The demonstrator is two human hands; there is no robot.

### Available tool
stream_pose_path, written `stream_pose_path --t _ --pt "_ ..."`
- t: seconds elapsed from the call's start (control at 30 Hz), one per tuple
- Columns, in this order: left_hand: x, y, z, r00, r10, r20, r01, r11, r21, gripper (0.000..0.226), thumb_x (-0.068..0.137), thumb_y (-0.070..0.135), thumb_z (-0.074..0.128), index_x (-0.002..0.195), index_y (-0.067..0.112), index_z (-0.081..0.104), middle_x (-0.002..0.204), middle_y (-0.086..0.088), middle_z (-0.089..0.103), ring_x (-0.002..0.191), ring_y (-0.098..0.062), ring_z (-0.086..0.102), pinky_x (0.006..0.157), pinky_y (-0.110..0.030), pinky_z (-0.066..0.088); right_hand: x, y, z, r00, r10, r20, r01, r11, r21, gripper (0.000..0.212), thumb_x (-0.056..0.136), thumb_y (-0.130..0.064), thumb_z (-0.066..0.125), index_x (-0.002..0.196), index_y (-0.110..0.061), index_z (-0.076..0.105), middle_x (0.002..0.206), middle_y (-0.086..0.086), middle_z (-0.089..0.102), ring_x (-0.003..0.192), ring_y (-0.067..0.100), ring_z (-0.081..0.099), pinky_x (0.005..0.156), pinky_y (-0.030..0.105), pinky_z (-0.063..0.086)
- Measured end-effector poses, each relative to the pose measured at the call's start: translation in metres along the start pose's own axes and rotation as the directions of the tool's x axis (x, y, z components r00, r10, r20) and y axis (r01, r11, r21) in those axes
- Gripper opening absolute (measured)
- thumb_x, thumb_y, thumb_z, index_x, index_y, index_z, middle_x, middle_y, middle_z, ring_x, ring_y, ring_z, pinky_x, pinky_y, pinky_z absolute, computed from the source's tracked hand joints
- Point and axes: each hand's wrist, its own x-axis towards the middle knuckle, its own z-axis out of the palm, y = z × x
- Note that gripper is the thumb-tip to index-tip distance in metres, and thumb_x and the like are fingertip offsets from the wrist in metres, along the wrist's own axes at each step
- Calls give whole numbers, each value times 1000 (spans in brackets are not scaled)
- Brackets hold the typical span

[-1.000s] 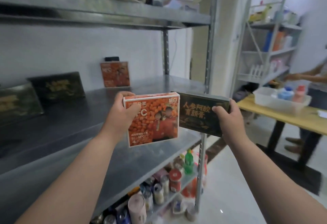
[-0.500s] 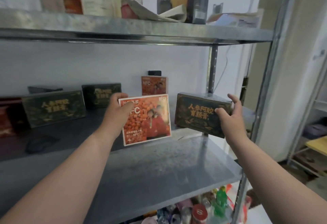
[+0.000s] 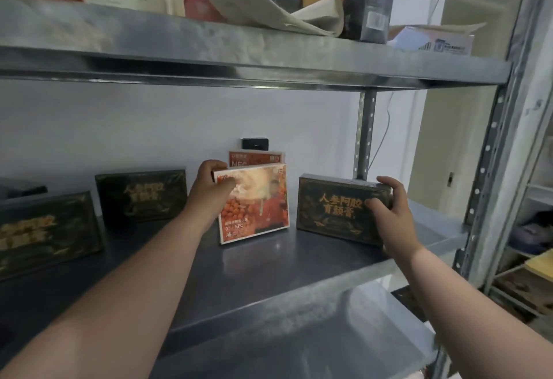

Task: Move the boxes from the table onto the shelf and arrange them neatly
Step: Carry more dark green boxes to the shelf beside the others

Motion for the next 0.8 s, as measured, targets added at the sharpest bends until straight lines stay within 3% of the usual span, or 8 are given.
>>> stream_pose_path --t 0.07,0.2,0.3,0.47,0.53,0.63,0.8 --pt "21 -9 1 999 41 21 -43 997 61 31 89 18 66 114 30 52 103 2 65 90 -21 69 81 -43 59 10 5 4 1000 -3 -19 3 1000 4 40 94 -16 59 120 -45 51 105 -6 63 80 1 67 69 23 53" --pt "46 -22 5 992 119 38 -122 987 100 30 89 20 70 112 28 53 101 10 64 90 -12 66 75 -32 56 23 14 6 1000 -8 15 7 999 37 45 95 -13 59 121 -49 50 108 2 65 87 15 71 80 37 60" --pt "52 -22 13 986 160 35 -163 980 113 29 90 18 70 112 28 54 102 12 64 87 -5 64 62 -20 48 28 19 4 994 -18 106 12 998 57 48 95 -15 63 126 -49 46 113 3 65 90 13 72 80 35 60" --pt "53 -21 21 976 199 90 -215 950 226 27 92 20 68 111 31 52 110 9 61 89 -2 62 62 -17 47 30 21 -5 985 -47 166 32 995 91 54 89 -23 73 134 -35 44 113 1 67 90 6 72 67 23 58" --pt "52 -21 23 973 220 76 -232 927 293 28 92 22 69 113 31 53 120 3 56 96 -9 60 68 -18 48 32 24 -7 985 -50 167 30 993 117 52 90 -21 73 132 -33 46 114 2 67 90 7 72 66 22 58" --pt "45 -19 25 971 240 9 -222 881 417 35 90 25 71 120 29 55 131 -2 41 109 -12 48 89 -28 49 33 25 -9 981 -67 182 44 990 131 51 90 -23 73 131 -36 47 113 1 69 90 8 72 67 21 57" --pt "26 -21 23 969 246 -11 -202 821 534 59 88 27 73 141 30 46 135 -4 38 108 -12 49 94 -31 45 30 23 -14 950 -90 299 39 984 174 51 92 -29 70 133 -45 45 116 3 68 97 12 72 78 30 61"
